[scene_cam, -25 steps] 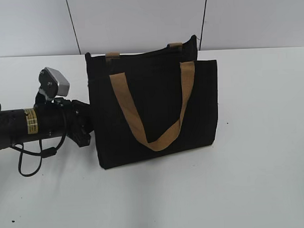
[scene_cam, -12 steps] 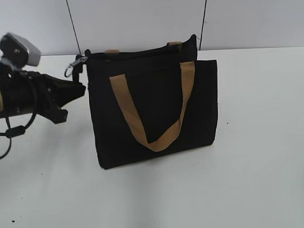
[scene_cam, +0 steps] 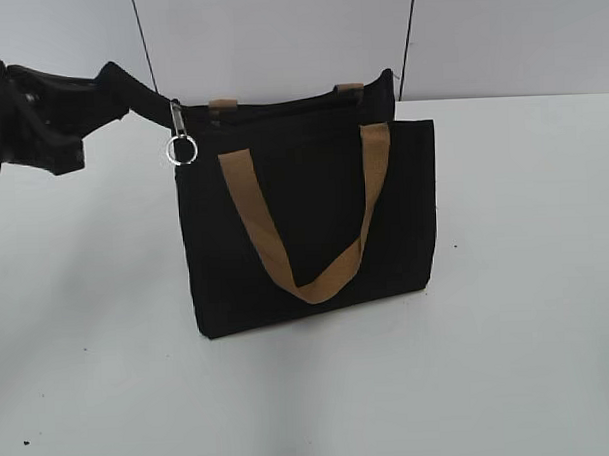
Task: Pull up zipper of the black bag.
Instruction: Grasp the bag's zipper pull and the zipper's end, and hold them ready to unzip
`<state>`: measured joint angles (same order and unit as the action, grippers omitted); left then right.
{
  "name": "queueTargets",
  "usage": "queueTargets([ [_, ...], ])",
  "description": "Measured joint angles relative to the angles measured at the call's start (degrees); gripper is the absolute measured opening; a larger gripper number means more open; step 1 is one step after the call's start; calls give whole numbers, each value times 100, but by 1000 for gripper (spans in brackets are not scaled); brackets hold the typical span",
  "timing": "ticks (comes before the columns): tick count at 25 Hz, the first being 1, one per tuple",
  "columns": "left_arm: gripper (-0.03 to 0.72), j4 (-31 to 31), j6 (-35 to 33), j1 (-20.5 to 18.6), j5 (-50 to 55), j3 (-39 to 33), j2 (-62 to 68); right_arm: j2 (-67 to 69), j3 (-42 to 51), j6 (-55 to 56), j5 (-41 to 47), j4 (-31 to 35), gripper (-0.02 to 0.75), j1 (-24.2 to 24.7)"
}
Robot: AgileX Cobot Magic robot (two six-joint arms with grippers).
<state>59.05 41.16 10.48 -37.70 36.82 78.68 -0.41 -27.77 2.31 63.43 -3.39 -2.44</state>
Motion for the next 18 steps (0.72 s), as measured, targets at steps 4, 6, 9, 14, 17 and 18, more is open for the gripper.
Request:
queueTargets([
  [4,35,66,217,165,-108,0,0,0,0,0,0,0,594,0],
  [6,35,85,229,252,-108,39,0,0,0,0,4,0,594,0],
  [9,35,-12,233,274,-52,157,0,0,0,0,4,0,594,-32],
  [14,35,-290,246,274,84,292,0,104,-21,-175,-30,224,594,-119],
  [17,35,-308,246,274,84,311,0,845,-114,-1177,-327,895,594,-130],
  [18,35,-314,246,274,91,311,0,1213,-164,-1518,-441,1236,594,-135],
])
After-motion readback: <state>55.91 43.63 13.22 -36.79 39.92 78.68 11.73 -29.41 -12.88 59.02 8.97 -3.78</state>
